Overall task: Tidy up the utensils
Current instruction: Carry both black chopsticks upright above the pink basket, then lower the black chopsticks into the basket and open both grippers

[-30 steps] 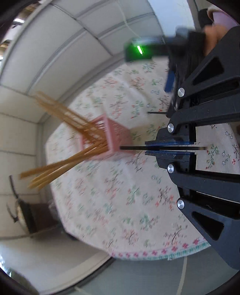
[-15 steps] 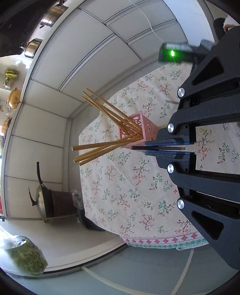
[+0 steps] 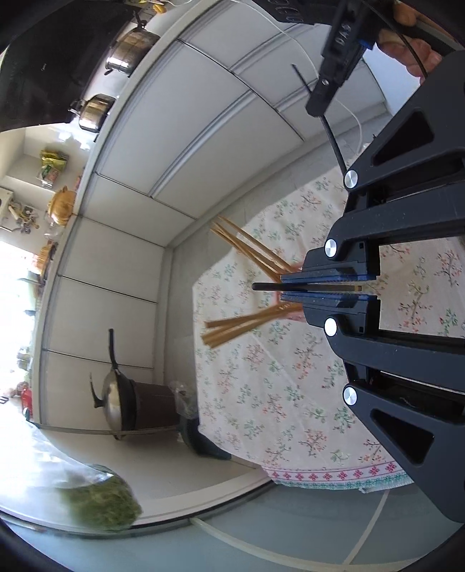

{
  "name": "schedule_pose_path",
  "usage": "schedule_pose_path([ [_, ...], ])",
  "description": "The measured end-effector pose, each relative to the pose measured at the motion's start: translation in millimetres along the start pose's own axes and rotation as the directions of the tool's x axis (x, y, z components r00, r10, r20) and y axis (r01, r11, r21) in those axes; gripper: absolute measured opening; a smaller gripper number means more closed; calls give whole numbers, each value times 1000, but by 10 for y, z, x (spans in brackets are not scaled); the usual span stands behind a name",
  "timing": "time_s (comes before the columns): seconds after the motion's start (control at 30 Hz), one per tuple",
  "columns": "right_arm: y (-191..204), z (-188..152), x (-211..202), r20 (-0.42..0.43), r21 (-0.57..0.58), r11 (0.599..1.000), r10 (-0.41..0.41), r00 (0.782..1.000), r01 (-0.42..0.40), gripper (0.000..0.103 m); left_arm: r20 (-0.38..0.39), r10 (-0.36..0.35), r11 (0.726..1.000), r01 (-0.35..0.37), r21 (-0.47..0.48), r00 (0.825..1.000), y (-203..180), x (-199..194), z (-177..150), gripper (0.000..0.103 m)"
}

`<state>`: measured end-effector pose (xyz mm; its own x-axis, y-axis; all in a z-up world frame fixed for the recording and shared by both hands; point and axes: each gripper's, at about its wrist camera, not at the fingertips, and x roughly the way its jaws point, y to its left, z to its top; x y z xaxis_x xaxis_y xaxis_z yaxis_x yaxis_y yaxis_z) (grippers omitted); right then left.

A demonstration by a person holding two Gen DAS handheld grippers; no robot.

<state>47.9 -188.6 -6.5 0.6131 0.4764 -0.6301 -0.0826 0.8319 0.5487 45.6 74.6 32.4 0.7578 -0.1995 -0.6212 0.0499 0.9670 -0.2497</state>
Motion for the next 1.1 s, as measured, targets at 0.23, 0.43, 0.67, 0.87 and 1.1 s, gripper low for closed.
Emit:
schedule_pose_path([
  [0.23,153,441,-273,99,-16,999,39,994,-38,5,75,16,1000,-17,18,997,-150,-19,369,3],
  [0.43,284,656,-215,140,-55,998,42,989,-34,5,64,33,999,-34,18,997,-158,240,500,4],
  [0.67,320,740,54,119,-56,998,36,992,-29,5,-34,10,999,-11,-33,999,1,622,455,9],
  [0.87,409,740,243,103,-80,997,11,995,-2,5,37,19,999,-17,-42,999,73,418,474,17],
  [1.1,615,759,580,60,-131,990,-41,997,48,5,65,29,998,-25,-63,997,155,316,507,33],
])
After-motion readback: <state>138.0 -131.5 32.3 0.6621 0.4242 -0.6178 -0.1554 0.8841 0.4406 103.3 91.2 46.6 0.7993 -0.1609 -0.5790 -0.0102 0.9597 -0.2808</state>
